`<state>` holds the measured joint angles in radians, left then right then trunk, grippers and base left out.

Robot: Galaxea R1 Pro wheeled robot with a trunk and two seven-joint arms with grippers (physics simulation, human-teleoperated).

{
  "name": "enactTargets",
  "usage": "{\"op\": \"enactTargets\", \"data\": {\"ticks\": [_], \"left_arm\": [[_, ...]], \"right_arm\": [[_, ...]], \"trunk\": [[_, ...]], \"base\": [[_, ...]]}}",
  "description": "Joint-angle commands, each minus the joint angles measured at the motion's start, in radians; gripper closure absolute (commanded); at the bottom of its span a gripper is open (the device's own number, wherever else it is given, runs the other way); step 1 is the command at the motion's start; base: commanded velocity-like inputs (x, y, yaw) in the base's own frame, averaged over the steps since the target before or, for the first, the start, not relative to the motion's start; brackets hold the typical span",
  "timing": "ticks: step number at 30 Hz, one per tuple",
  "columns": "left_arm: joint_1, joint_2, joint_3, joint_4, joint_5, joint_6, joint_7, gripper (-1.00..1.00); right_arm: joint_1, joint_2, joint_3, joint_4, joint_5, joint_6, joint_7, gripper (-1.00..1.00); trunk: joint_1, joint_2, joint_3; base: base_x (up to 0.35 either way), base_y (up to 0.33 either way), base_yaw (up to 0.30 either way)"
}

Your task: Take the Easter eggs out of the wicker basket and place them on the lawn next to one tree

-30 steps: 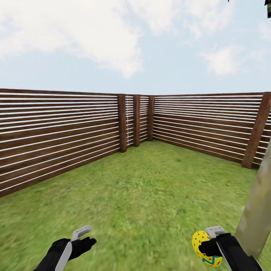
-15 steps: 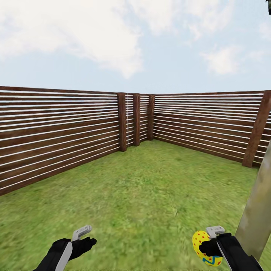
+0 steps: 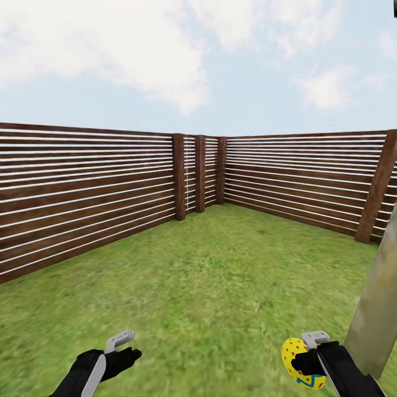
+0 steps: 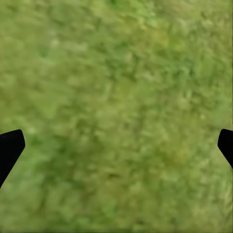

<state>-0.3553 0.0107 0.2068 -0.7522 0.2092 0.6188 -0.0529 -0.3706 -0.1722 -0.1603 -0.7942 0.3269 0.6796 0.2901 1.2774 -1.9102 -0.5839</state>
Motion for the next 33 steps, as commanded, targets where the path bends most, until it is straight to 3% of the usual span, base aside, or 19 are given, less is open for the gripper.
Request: {"op": "enactTargets", "data": {"ticks": [1,15,18,25,33], "left_arm": [[-0.001,0.0,0.003,-0.001,-0.001,0.006,-0.004,-1.0],[-0.001,-0.001,0.003,-0.001,-0.001,0.006,-0.004,-1.0],[-0.001,-0.005,0.002,0.009,-0.001,0.006,-0.004,-1.0],[-0.001,-0.008,0.002,0.021,-0.002,0.006,-0.004,-1.0],[-0.001,-0.008,0.002,0.025,-0.002,0.005,-0.004,-1.0]], "right_arm": [[-0.001,0.0,-0.002,-0.001,0.011,0.003,0.009,1.0],[-0.001,0.001,-0.001,0.001,0.014,0.003,0.008,1.0],[-0.001,-0.003,-0.004,0.078,0.012,0.001,0.011,1.0],[-0.001,-0.024,-0.007,0.151,0.012,-0.009,0.016,1.0],[-0.001,-0.026,-0.008,0.159,0.009,-0.011,0.014,1.0]], "trunk": [[0.004,-0.008,-0.004],[0.058,-0.106,-0.048],[0.069,-0.127,-0.058],[0.096,-0.176,-0.08],[0.127,-0.232,-0.105]], "base": [[0.0,0.0,0.0],[0.0,0.0,0.0],[0.0,0.0,0.0],[0.0,0.0,0.0],[0.0,0.0,0.0]]}}
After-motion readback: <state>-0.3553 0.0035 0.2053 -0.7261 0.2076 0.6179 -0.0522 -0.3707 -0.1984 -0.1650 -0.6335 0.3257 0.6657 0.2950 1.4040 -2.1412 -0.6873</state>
